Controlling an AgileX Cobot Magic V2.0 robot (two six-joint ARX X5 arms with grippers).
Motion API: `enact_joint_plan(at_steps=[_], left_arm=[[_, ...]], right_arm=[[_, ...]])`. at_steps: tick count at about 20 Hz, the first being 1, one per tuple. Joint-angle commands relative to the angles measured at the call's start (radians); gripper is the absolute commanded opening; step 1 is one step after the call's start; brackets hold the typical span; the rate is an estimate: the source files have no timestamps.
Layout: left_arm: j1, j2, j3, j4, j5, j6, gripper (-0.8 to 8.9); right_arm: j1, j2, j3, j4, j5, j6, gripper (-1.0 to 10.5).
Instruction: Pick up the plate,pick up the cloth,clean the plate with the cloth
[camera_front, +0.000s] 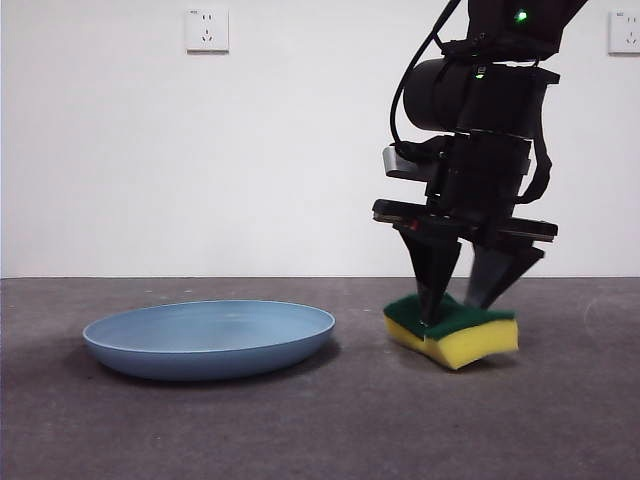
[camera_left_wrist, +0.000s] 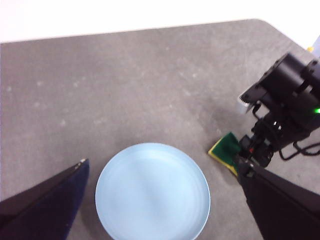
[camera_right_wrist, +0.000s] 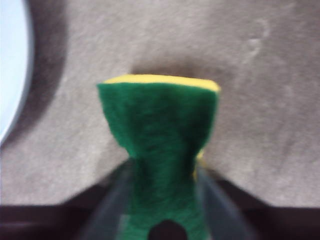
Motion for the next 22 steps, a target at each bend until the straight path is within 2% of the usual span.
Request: enact_joint_plan(at_steps=[1, 5, 9, 10, 11, 12, 13, 17, 20, 22], left_arm=[[-0.003, 0.002, -0.005, -0.020, 0.002, -0.006, 4.95], [-0.003, 0.001, -0.005, -0.024, 0.001, -0.006, 4.95], [-0.003, 0.006, -0.005, -0.021, -0.006, -0.005, 4.87], [-0.003, 0.008, -0.005, -0.022, -0.006, -0.004, 4.08], [-0.003, 0.009, -0.005, -0.022, -0.006, 0.001, 2.76], [-0.003, 0.009, -0.005, -0.022, -0.006, 0.014, 0.95], [-0.003, 0.009, -0.005, -0.022, -0.006, 0.032, -0.18], [-0.003, 0.009, -0.005, -0.022, -0.016, 0.053, -0.08], [-0.004, 0.000, -0.005, -0.044, -0.053, 0.116, -0.08], [-0.011, -0.017, -0.007, -0.073, -0.082, 0.118, -0.08]], right_arm=[[-0.004, 0.005, -0.011, -0.003, -0.001, 0.012, 6.0], [-0.006, -0.007, -0.011, -0.013, -0.001, 0.012, 6.0], [-0.006, -0.102, -0.011, -0.045, -0.001, 0.013, 5.9], [-0.005, -0.152, -0.011, -0.058, -0.002, 0.013, 5.3], [-0.005, -0.200, -0.011, -0.070, -0.002, 0.012, 3.6], [-0.005, -0.248, -0.011, -0.083, -0.002, 0.011, 1.7], [-0.005, -0.292, -0.011, -0.089, -0.002, 0.004, 0.1], [-0.005, -0.493, -0.011, -0.089, 0.000, -0.004, -0.1], [0.001, -0.620, -0.015, -0.094, 0.000, -0.003, -0.1], [0.029, -0.695, -0.030, -0.093, 0.009, -0.003, -0.1]])
